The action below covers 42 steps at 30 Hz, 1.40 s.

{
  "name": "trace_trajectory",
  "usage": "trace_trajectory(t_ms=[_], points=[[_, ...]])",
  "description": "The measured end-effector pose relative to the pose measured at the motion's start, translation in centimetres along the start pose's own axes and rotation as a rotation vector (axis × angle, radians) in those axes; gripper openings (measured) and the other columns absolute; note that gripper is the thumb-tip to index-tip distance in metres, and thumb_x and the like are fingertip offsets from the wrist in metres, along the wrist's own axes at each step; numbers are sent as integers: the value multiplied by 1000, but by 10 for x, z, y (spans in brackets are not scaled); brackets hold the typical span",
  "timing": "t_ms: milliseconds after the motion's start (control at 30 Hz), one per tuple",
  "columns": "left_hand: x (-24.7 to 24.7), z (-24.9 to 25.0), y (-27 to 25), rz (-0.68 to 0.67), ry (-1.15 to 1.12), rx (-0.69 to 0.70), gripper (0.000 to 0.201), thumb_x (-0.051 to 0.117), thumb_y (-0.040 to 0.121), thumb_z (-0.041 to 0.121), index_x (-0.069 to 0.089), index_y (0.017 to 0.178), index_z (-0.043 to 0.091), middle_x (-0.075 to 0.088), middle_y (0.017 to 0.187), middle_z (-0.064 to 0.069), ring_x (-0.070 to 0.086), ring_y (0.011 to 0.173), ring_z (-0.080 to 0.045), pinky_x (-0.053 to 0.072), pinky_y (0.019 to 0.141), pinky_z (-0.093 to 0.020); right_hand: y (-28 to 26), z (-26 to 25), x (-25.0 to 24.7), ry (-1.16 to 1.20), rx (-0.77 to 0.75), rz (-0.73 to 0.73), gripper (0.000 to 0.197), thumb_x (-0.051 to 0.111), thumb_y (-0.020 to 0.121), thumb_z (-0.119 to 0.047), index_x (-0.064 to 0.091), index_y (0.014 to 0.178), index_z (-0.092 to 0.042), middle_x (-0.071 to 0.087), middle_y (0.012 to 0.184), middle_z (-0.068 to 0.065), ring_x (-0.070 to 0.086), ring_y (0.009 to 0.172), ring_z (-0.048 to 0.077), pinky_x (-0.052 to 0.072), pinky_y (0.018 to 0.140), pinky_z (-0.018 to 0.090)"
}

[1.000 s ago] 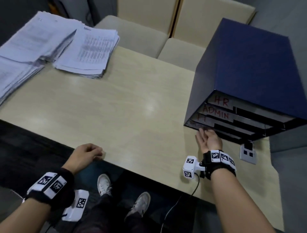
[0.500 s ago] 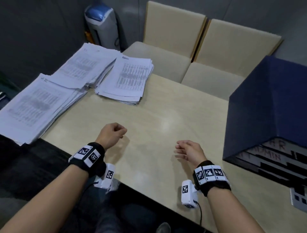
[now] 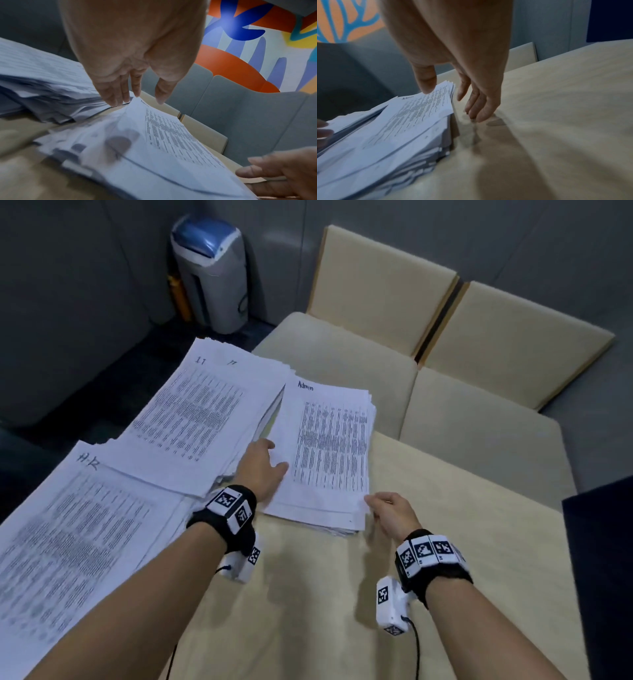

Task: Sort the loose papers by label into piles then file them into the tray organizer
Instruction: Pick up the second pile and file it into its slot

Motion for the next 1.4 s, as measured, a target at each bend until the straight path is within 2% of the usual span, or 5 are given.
trace_trajectory(t_ms=[333,667,833,1167,1400], points=[[40,-7,59,-79,297,-49,101,72,82,49,16,147,-4,28,147,-21,30,137,-36,32,112,-49,69,-43,20,102,95,71,75,72,84,-55,52,142,-12,56,142,5,54,130,30,40,115,48],[78,-4,13,-329,-338,-233,44,67,86,3,49,126,10,64,121,-9,62,105,-24,53,92,-37,-3,-34,-13,123,-129,86,32,60,96,-1,60,122,-19,72,119,1,68,110,21,52,103,49],[46,53,-24,-210,-736,-50,51,69,80,-10,52,119,17,68,111,1,68,96,-13,54,72,-18,-82,-60,-60,343,-372,148,29,58,99,-1,61,119,-22,75,114,-6,70,107,10,57,87,22],[-25,130,-94,-36,-1016,259,49,91,66,30,69,107,16,76,100,-3,73,93,-20,59,76,-30,-146,-63,-88,551,-562,230,42,68,92,-4,58,132,-8,74,119,-3,69,112,10,55,87,19],[-4,124,-93,-175,-947,243,44,85,74,11,68,112,2,76,103,-9,73,97,-25,59,80,-35,-146,-32,-83,492,-513,236,38,79,81,-1,66,114,-13,78,105,-2,72,100,12,58,80,23]])
Point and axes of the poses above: each hand's wrist, its own y-axis towards the middle knuckle, its own x-axis out of the palm, z = x × y, the point moved 10 cm from there along y, towards the middle knuckle
